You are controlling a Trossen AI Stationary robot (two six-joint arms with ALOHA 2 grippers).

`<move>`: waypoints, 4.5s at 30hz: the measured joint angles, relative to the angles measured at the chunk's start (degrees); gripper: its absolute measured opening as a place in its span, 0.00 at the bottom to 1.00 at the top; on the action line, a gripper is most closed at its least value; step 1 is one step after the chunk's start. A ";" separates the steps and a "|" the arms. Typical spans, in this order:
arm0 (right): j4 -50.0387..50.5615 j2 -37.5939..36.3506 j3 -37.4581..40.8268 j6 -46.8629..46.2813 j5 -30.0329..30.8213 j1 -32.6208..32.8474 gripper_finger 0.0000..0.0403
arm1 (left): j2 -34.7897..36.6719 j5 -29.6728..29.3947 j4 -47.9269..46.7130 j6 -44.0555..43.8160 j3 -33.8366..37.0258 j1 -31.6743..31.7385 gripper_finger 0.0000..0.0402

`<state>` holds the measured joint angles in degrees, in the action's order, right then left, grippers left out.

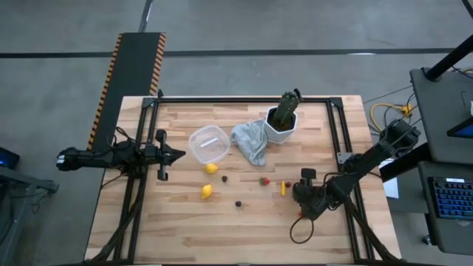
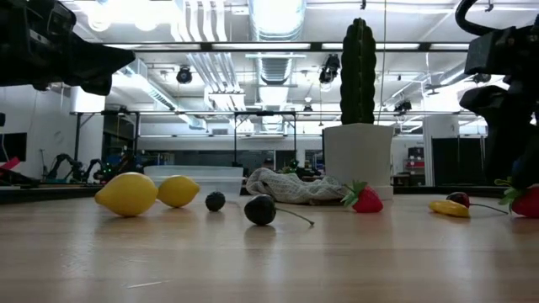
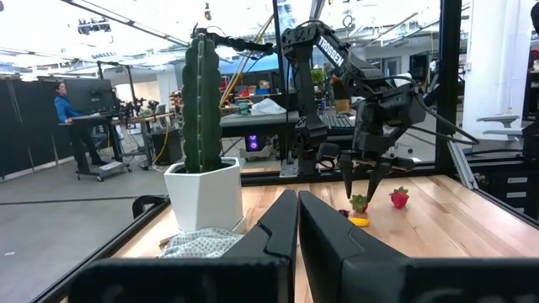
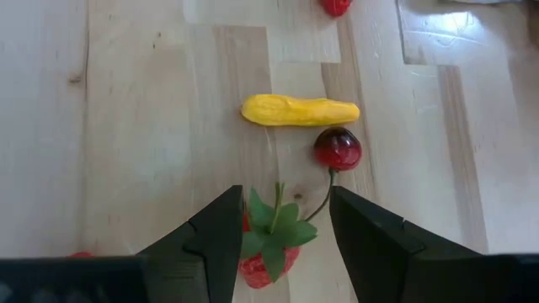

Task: Pick and placing Produce into tupperware
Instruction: Put the middle red strawberry into the transparent container

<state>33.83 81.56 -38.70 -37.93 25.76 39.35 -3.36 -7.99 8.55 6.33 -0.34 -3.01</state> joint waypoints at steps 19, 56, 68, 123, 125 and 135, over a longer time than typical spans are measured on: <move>-1.78 0.47 0.05 -1.09 -1.09 -0.01 0.42 | 0.00 0.00 -0.02 0.00 0.00 0.00 0.00; -0.62 2.14 -0.06 -1.03 -0.22 -0.02 0.02 | 0.00 0.01 -0.06 0.00 0.02 -0.02 0.00; 0.56 -0.28 -3.89 0.48 2.81 -0.86 0.02 | -0.04 0.01 -0.05 0.04 0.02 -0.04 0.00; -45.87 36.71 -40.39 51.45 -6.45 -39.86 0.02 | -0.01 0.20 0.03 0.07 0.02 0.00 0.00; -46.00 38.38 -41.78 51.65 -6.47 -40.49 0.02 | 0.02 0.22 -0.10 0.07 0.02 0.00 0.00; -41.02 40.46 -43.67 51.07 -6.10 -42.42 0.02 | 0.02 0.33 -0.06 0.04 0.02 -0.04 0.00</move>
<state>-7.19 122.02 -82.37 13.13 19.65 -3.06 -3.33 -7.66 8.49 6.37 -0.32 -3.05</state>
